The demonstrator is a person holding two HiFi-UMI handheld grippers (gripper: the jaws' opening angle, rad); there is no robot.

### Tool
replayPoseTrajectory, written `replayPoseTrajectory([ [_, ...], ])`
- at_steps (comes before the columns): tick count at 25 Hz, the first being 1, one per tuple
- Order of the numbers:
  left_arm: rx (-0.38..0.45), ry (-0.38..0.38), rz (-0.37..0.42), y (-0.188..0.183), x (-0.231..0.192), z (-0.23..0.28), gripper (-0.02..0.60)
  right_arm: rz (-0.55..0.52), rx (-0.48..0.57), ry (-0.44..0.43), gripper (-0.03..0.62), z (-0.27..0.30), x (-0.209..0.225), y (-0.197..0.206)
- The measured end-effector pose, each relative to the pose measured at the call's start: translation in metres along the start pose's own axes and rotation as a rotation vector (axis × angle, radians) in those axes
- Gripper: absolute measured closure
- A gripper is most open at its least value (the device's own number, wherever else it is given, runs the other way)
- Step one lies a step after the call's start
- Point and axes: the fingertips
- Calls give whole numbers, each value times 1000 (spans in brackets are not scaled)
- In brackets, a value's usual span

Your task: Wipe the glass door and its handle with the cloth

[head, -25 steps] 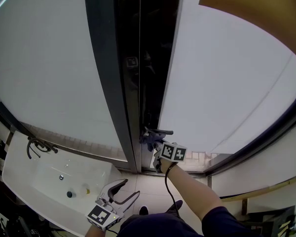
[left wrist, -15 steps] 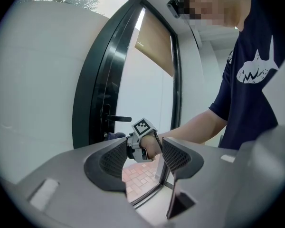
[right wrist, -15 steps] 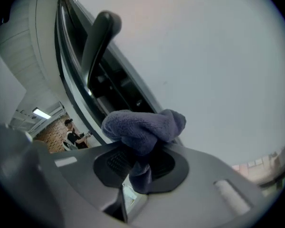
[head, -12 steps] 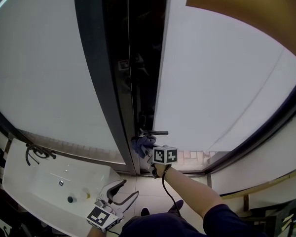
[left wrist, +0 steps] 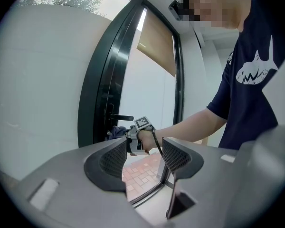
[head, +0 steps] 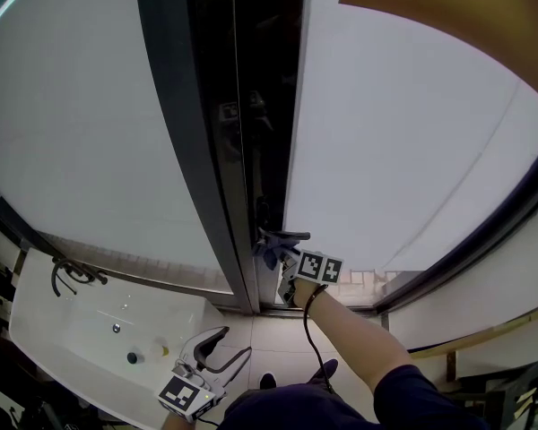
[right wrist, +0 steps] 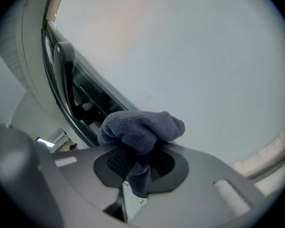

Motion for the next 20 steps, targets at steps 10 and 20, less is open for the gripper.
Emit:
replayPoseTrajectory([
  [10,6,34,21,-8,9,-1,351,-47,132,-16,530,-55,-4,-40],
  [20,24,193,36,-3,34,9,351,-248,186,44,528,-187,-7,-6],
])
Point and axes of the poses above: the fingertips, and each gripper's own axes: z forward along the fingers, x to its right, y out of its underside, and after that the axes turned 13 degrees about z, right-handed
